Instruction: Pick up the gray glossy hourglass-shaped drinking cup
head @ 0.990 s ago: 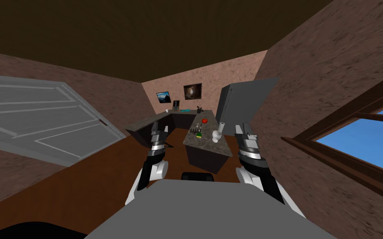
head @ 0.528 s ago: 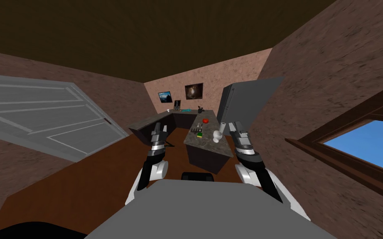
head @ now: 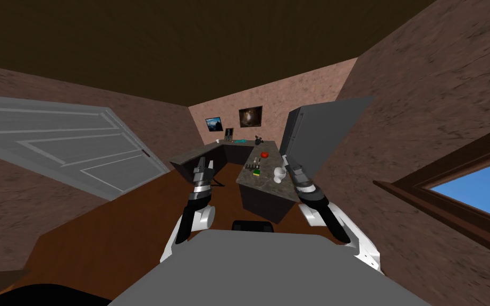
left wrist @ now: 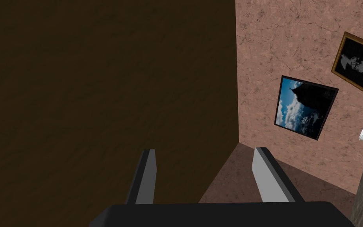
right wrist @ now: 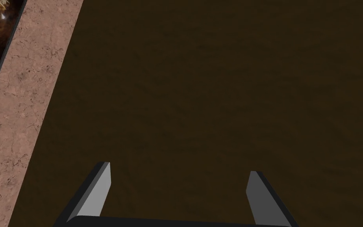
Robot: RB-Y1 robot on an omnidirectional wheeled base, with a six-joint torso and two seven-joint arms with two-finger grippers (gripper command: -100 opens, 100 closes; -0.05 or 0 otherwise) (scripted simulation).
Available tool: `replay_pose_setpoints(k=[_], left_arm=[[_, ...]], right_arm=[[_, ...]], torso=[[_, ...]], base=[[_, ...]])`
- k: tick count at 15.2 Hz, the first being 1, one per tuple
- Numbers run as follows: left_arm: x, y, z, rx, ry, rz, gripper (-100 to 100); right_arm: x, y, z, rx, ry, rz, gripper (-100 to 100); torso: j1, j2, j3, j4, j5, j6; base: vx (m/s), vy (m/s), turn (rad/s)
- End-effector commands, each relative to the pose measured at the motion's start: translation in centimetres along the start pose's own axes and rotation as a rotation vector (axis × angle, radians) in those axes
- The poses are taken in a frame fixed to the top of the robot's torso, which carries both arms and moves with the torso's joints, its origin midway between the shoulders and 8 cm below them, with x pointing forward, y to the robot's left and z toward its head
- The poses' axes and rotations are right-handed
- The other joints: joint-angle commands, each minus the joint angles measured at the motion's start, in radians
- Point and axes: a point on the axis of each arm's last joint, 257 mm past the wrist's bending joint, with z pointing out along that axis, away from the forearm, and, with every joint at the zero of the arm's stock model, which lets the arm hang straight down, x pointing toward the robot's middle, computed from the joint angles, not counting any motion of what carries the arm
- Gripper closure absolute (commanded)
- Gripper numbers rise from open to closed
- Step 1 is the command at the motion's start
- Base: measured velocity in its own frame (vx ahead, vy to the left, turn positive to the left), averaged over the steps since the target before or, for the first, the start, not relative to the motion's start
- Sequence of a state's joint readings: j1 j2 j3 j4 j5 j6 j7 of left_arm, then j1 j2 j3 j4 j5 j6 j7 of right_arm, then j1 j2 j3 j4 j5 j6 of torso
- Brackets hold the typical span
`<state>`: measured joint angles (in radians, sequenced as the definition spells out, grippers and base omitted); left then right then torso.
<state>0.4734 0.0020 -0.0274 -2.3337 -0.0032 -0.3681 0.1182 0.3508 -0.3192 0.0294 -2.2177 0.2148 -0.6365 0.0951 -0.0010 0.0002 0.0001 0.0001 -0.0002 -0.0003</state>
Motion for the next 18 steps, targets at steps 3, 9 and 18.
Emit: replay_pose_setpoints(k=[3,9,18], left_arm=[[0.0,0.0,0.0,0.000,0.000,0.000,0],[0.0,0.0,0.0,0.000,0.000,0.000,0],[0.0,0.0,0.0,0.000,0.000,0.000,0]], right_arm=[[2.2,0.9,1.0,-0.066,0.102,-0.033,-100],[5.7,2.0,1.8,-0.169,0.258,-0.092,-100],[10.9,3.0,1.4,-0.330,0.516,-0.215,-100]], torso=[[0.000,0.000,0.000,0.000,0.000,0.000],[0.000,-0.001,0.000,0.000,0.000,0.000],[0.000,-0.001,0.000,0.000,0.000,0.000]], base=[[-0.010,-0.011,0.081],[-0.006,-0.009,0.078],[-0.004,-0.012,0.093]])
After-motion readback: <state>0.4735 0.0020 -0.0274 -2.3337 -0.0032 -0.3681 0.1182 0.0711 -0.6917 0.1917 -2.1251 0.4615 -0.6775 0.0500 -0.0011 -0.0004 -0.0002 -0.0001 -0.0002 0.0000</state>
